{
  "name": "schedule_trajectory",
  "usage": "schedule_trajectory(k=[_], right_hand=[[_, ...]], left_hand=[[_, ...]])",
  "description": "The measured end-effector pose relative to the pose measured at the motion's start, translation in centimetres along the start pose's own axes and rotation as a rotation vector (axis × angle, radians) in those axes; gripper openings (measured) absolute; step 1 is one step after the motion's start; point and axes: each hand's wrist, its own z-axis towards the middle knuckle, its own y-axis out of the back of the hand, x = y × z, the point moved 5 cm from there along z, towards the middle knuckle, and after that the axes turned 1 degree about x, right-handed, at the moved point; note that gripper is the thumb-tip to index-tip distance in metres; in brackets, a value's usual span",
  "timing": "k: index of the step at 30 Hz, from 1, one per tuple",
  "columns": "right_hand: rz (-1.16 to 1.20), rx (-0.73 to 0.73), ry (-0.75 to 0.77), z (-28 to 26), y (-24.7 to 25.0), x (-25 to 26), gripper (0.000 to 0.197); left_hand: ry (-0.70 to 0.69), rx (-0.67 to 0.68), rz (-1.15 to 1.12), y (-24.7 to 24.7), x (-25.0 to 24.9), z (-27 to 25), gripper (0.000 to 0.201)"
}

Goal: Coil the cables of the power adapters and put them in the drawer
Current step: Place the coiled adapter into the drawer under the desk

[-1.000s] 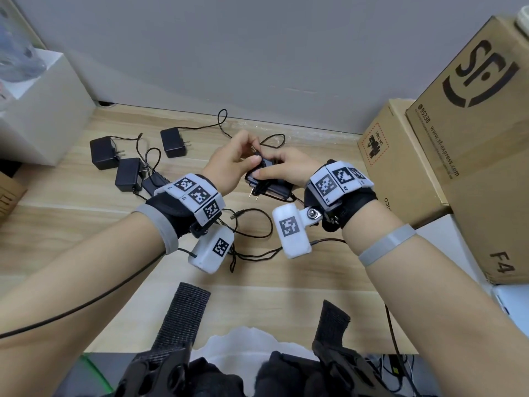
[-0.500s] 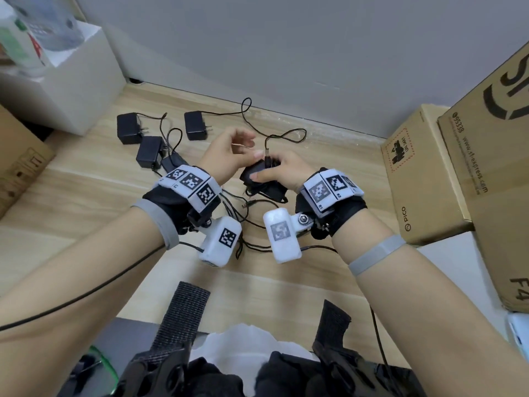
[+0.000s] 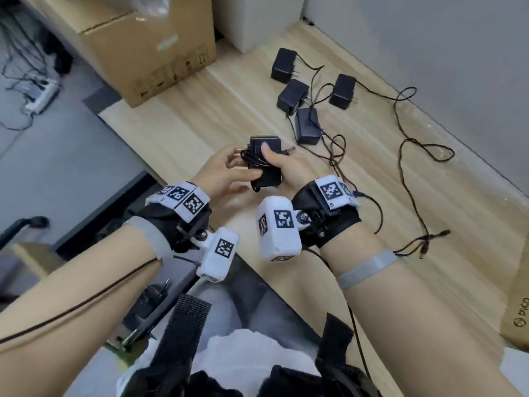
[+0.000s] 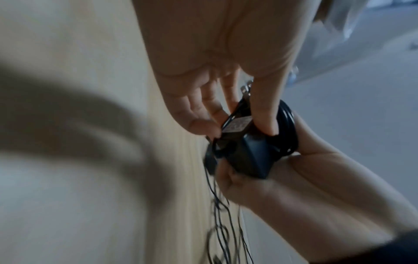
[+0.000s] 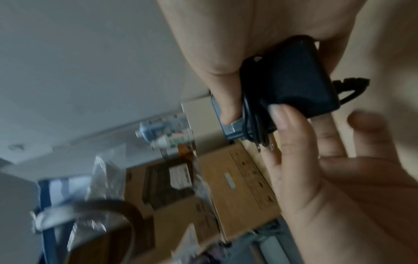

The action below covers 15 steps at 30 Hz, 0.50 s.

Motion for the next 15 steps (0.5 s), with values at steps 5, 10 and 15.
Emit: schedule_trajectory(k=[5, 10, 15], right_hand=[[-0.335, 0.088, 0.01, 0.4, -8.3, -4.3, 0.018], [-0.486, 0.153, -0.116, 1.7, -14.0, -12.0, 0.034], [-0.574, 0.162, -0.284, 4.2, -15.5, -20.4, 0.025]], left_hand=[[0.044, -0.1, 0.015, 10.1, 1.3, -4.9, 0.045], [0.131, -0.084, -0.021, 18.4, 4.5, -8.6, 0.037], [0.271, -0.258, 0.052, 24.7, 12.0, -9.2, 0.046]])
